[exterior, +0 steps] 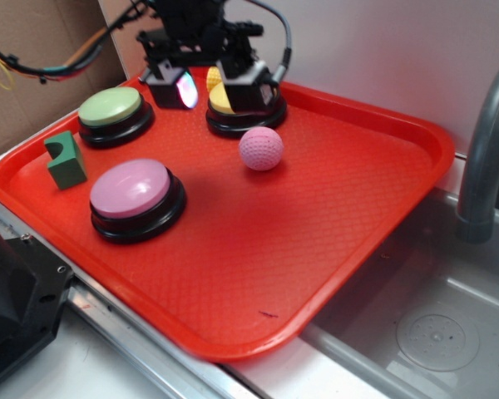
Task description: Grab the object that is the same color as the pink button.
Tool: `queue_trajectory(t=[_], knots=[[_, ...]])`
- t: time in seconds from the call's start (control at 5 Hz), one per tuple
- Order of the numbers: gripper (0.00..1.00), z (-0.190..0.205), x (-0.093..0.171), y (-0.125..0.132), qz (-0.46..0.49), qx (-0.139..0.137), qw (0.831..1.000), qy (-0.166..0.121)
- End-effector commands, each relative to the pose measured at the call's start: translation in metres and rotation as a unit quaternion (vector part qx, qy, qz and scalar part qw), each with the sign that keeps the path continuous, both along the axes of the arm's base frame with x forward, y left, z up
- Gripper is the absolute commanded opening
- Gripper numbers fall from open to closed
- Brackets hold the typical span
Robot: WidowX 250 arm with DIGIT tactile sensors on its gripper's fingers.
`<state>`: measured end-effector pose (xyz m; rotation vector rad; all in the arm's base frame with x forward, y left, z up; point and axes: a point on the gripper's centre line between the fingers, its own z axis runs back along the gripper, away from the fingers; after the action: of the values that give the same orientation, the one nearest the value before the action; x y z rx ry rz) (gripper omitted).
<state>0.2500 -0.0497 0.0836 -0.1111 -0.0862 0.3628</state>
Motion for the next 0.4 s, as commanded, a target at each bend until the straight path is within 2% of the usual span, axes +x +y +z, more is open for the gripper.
queue_trajectory(t=[0.0, 0.2], knots=[[1.0, -0.042, 0.045, -0.023, 0.026, 0.018, 0.999, -0.004], [0.78, -0.06, 0.05, -0.026, 0.005, 0.045, 0.999, 0.016]])
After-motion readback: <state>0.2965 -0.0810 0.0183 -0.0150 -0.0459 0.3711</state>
